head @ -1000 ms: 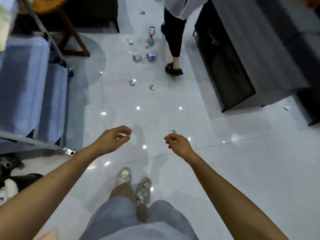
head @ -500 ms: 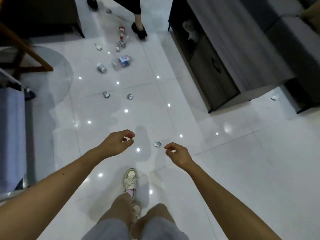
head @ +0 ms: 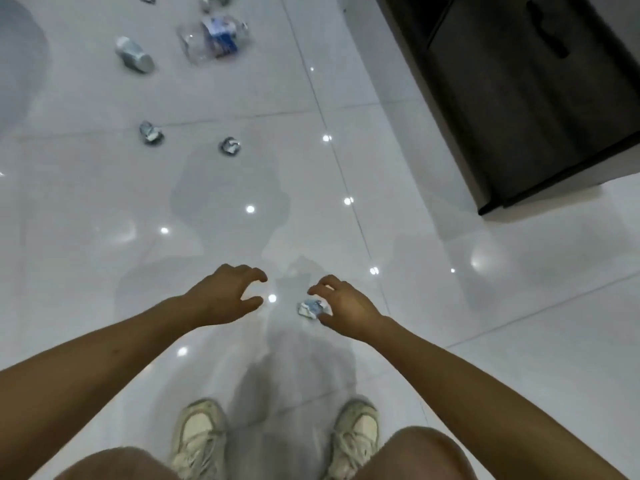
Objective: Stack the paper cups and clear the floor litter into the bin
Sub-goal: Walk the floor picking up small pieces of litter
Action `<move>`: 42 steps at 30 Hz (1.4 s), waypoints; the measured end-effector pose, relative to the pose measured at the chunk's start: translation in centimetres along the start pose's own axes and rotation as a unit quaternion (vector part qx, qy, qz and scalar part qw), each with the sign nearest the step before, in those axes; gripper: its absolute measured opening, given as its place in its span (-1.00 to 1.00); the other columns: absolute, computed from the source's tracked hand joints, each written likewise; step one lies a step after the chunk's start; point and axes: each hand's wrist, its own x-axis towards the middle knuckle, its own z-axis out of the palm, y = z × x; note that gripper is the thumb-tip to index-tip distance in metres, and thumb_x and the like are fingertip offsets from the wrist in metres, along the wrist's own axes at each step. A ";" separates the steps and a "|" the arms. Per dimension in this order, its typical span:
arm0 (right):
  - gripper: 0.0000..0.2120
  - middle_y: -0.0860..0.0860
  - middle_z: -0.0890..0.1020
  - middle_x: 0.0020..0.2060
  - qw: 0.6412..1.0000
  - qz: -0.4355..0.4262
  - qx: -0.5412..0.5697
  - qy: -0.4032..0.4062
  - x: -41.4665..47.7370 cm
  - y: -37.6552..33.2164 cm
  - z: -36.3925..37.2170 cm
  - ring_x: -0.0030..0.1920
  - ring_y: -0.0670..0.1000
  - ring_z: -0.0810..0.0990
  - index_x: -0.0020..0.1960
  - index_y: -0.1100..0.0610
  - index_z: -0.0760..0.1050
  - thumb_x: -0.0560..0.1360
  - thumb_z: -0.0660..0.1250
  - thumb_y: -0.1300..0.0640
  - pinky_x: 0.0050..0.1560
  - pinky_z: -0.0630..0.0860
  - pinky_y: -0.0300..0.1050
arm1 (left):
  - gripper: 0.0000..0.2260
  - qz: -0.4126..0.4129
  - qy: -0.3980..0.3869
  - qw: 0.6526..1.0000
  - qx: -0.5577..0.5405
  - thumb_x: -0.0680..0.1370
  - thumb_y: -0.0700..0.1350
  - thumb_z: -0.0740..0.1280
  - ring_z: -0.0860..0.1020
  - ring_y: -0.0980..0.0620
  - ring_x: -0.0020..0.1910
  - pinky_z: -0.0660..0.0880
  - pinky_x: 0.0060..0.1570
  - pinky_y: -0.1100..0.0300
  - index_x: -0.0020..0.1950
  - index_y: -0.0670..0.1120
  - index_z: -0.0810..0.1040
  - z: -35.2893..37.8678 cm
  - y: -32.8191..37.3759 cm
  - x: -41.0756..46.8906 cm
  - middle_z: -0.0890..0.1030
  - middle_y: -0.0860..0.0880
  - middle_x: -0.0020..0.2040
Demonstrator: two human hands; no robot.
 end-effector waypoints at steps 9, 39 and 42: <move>-0.42 0.06 0.24 0.43 0.981 -0.130 -0.143 -0.034 11.3 11.0 14.9 0.29 0.18 0.30 0.38 -0.03 0.24 0.42 0.33 -0.08 0.09 0.49 0.13 | -0.59 -0.006 0.103 0.994 -0.019 0.54 0.03 0.25 0.32 -0.08 0.32 0.26 0.31 0.10 0.37 -0.01 0.33 10.7 -10.2 13.3 0.37 -0.02 0.38; -0.64 0.06 0.40 0.23 0.982 -0.023 0.048 0.183 36.0 -0.7 -3.4 0.12 0.12 0.47 0.31 0.09 0.33 0.53 0.19 0.13 0.08 0.43 -0.13 | -0.53 -0.113 0.235 0.965 0.027 0.50 -0.02 0.28 0.28 -0.14 0.31 0.37 0.15 0.04 0.39 -0.01 0.26 -11.9 -18.3 27.9 0.27 -0.03 0.41; -0.63 0.08 0.38 0.25 0.976 0.004 0.073 0.205 38.5 -0.5 -2.3 0.11 0.12 0.47 0.33 0.10 0.31 0.53 0.18 0.14 0.07 0.40 -0.16 | -0.50 -0.098 0.226 0.969 0.004 0.49 -0.02 0.30 0.26 -0.13 0.32 0.35 0.18 0.03 0.40 -0.02 0.26 -11.1 -19.8 31.1 0.24 -0.02 0.43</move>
